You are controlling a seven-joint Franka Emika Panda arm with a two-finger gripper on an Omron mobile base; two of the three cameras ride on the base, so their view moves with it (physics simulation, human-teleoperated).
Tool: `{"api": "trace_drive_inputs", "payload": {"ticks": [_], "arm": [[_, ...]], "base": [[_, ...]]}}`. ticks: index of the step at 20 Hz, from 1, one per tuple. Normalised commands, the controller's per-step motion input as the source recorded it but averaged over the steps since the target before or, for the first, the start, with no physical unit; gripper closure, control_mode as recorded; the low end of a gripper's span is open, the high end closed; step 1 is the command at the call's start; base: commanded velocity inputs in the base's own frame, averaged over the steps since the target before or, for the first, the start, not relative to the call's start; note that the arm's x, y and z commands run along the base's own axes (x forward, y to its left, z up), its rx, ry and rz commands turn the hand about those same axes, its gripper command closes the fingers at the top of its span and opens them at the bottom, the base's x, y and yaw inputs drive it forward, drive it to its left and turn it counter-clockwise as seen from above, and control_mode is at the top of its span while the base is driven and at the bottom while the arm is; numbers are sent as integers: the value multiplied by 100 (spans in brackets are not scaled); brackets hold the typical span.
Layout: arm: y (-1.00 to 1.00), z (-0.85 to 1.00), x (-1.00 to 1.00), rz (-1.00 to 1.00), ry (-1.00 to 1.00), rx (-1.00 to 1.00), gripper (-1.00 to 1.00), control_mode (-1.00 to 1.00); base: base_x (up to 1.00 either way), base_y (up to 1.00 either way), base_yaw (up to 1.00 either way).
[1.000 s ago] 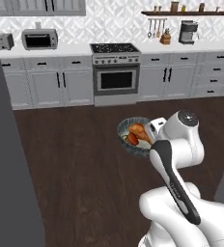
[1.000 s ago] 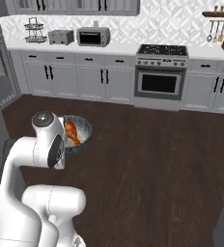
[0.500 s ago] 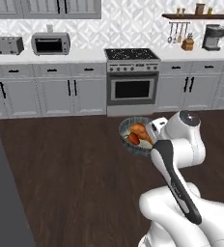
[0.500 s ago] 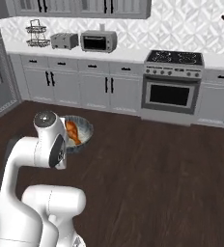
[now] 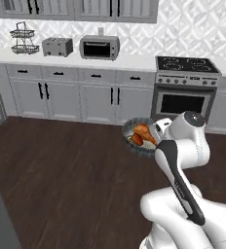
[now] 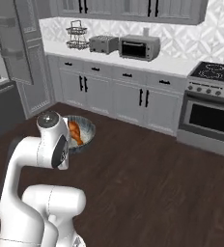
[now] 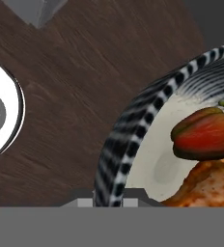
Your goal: Pick the chicken drumstick and bell pepper from their plates and place them in the bowl. Then put the bowl in the fridge.
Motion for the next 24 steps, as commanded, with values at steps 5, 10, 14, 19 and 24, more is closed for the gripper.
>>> {"api": "trace_drive_inputs", "payload": {"ticks": [5, 10, 14, 19, 24], "arm": [[0, 0, 0, 0, 0, 0, 100, 100], [0, 0, 0, 0, 0, 0, 100, 100], [0, 0, 0, 0, 0, 0, 100, 100], [0, 0, 0, 0, 0, 0, 100, 100], [0, 0, 0, 0, 0, 0, 100, 100]], "base": [[100, 0, 50], [100, 0, 49], [100, 0, 45], [100, -2, 41], [100, 0, 27]]}}
